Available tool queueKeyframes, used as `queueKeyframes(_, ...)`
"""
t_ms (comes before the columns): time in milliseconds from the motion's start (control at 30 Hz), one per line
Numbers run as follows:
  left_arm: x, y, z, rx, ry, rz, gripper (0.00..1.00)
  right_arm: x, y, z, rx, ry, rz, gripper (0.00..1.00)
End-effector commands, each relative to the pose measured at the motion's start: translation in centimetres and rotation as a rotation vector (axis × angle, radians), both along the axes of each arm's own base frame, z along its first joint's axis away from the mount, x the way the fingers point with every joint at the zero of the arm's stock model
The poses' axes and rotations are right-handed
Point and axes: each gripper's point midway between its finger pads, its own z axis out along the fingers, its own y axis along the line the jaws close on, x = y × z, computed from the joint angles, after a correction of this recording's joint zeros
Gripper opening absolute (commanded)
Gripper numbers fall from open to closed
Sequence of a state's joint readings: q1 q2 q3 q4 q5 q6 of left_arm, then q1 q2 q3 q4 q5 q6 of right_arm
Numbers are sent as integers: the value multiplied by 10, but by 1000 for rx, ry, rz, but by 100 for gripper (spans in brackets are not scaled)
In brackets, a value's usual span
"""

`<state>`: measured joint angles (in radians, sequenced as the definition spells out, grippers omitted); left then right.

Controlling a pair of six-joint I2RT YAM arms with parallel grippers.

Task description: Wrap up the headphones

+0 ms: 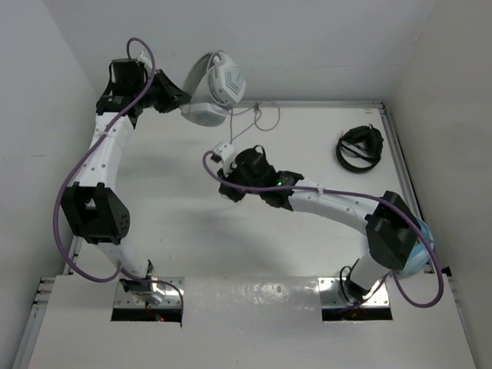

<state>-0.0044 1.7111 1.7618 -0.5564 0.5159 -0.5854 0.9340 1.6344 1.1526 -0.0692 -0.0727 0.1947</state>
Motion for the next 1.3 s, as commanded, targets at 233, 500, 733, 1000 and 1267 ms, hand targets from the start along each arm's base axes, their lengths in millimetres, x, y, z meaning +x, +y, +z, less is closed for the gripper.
queueKeyframes(233, -48, -26, 119, -86, -325, -161, 0, 91, 12, 42, 42, -135, -101, 0)
queueKeyframes(500, -25, -15, 128, 4, -398, -115, 0, 48, 54, -15, -16, -18, 31, 0)
queueKeyframes(733, 5, -3, 95, 143, -405, -97, 0, 6, 94, -12, -58, 17, 214, 0)
queueKeyframes(1000, 5, 27, -10, 481, -333, -88, 0, -32, 117, 103, 186, -55, 328, 0)
queueKeyframes(1267, -8, 83, -51, 955, -320, -44, 0, -45, 71, 142, 225, 93, 109, 0)
